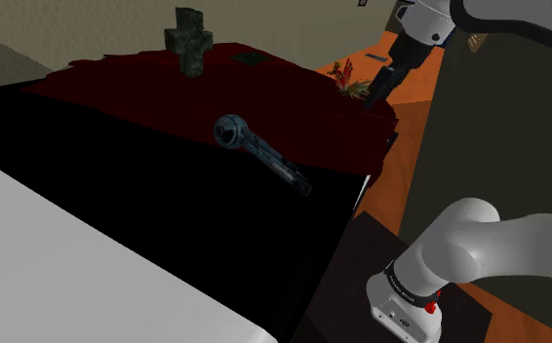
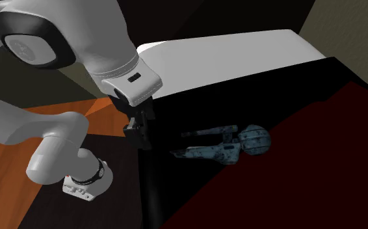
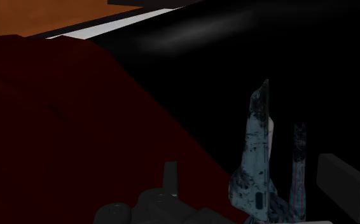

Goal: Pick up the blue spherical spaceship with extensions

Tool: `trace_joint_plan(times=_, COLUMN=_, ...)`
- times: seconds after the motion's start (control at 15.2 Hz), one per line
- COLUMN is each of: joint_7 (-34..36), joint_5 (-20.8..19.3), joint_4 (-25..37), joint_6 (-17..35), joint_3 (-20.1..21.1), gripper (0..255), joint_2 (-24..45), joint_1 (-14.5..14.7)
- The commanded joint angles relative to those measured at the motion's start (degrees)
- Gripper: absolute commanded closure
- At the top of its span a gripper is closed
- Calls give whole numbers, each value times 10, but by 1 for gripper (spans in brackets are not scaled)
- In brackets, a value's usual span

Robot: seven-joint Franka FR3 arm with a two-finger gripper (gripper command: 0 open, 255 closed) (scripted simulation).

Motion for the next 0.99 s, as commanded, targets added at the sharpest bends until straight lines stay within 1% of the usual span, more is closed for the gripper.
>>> trace_joint_plan(times=0.0, joint_7=0, joint_5=0, joint_4=0, joint_6=0, joint_3=0, gripper=0, joint_2=0, joint_1=0)
trace_joint_plan(times=0.46, joint_7=47, joint_5=21, joint_4=12, joint_6=74, joint_3=43, gripper=0, joint_2=118, joint_1=15)
trace_joint_plan(times=0.92, joint_7=92, joint_5=29, joint_4=56, joint_6=133, joint_3=83, gripper=0, joint_2=254, joint_1=27)
